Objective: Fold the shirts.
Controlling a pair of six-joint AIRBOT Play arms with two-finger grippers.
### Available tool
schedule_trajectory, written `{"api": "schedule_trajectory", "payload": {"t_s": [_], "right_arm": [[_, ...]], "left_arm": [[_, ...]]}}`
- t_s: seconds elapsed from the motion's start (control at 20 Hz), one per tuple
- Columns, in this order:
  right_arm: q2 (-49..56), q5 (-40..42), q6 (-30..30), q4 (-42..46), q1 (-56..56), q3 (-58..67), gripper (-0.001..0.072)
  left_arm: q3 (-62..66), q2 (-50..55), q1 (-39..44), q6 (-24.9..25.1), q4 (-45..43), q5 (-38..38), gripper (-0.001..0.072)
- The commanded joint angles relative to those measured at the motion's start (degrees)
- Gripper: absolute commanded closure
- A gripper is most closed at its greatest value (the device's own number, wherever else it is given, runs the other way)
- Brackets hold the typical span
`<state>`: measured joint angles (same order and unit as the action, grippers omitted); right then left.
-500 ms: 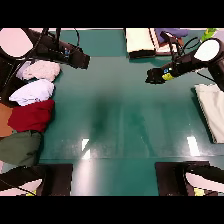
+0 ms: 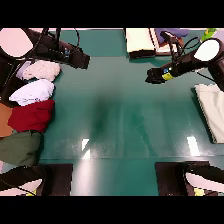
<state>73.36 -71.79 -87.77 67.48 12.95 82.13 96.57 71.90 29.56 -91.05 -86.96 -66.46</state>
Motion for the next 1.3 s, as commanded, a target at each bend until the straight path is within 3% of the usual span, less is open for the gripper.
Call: {"api": "schedule_trajectory", "payload": {"t_s": [0.0, 0.05, 0.2, 0.3, 0.4, 0.45, 0.85, 1.25], "right_arm": [[0.04, -0.22, -0.02, -0.02, 0.07, 0.02, 0.0695], [0.04, -0.22, 0.0, -0.02, 0.07, 0.02, 0.0695], [0.07, -0.15, 0.0, 0.0, 0.07, 0.02, 0.0695], [0.04, -0.22, 0.0, -0.02, 0.07, 0.02, 0.0695], [0.04, -0.2, 0.0, -0.04, 0.07, 0.02, 0.0695], [0.04, -0.17, -0.02, -0.04, 0.07, 0.02, 0.0695], [0.04, -0.17, 0.0, -0.02, 0.07, 0.02, 0.0695], [0.04, -0.26, 0.0, -0.02, 0.07, 0.02, 0.0695]], "left_arm": [[0.0, 0.02, 0.02, 0.02, -0.02, 0.02, 0.0684], [0.0, 0.02, 0.02, 0.0, 0.09, 0.57, 0.0684], [0.0, 0.02, 0.02, 0.09, 0.07, 12.37, 0.0684], [0.0, 0.13, -0.15, 1.31, -6.27, 14.16, 0.0679], [-0.09, 1.38, -2.62, -4.92, -16.0, 14.01, 0.0219], [-0.13, 2.4, -4.96, -7.28, -18.36, 13.4, 0.0198], [-0.13, 20.02, -26.73, -8.0, -18.67, 13.27, 0.0196], [-0.13, 34.14, -34.12, -7.93, -18.71, 16.33, 0.0197]]}}
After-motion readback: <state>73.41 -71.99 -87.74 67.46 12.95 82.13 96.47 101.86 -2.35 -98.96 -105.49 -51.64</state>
